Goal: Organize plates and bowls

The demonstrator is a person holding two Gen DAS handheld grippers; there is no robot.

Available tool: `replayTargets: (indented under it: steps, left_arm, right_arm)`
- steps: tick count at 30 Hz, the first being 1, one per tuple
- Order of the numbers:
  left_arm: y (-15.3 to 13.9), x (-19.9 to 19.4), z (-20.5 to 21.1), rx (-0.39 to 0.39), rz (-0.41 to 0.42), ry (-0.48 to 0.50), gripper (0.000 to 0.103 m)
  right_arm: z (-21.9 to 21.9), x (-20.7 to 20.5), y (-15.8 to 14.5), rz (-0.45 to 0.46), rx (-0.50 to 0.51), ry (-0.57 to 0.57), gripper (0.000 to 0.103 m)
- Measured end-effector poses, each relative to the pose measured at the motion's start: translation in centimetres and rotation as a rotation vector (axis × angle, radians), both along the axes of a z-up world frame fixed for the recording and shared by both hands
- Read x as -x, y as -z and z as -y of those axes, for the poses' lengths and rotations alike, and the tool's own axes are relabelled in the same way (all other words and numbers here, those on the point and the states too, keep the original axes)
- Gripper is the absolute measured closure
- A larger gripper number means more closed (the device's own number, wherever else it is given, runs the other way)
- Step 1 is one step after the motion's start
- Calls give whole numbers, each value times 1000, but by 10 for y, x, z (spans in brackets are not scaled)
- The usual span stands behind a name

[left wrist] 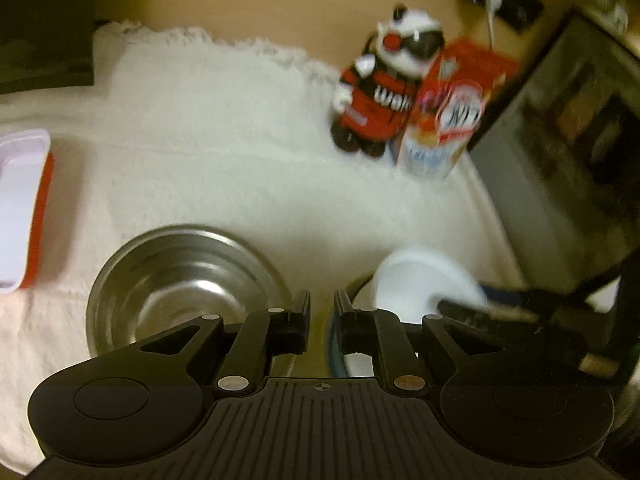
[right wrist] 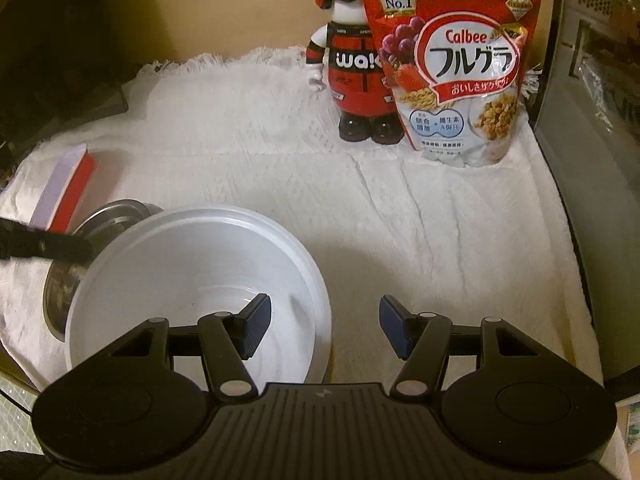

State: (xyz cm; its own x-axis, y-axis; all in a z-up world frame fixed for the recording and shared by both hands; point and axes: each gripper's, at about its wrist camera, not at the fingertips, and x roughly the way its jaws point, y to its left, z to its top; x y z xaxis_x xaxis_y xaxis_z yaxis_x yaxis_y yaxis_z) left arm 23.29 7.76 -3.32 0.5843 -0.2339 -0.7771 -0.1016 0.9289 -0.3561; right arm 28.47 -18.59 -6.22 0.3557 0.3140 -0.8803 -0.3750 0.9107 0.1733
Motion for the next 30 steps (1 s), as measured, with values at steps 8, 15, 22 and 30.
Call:
replayTargets:
  steps: [8,15,22,30]
  left_arm:
    - [-3,-6,28,18,-9,120,89]
    - [25,-8,36,-77,-112,108,88]
    - [41,-9,34,-86,-173,89,73]
    - [50,-14,40,-77,-208,104,74]
  right_arm:
    - [6,4,-8,21,5,25,43]
    - [9,14,-2,-6,25,41,42]
    - [6,23,7,-49,18,35,42]
    - [7,24,15,-117,-39,46,42]
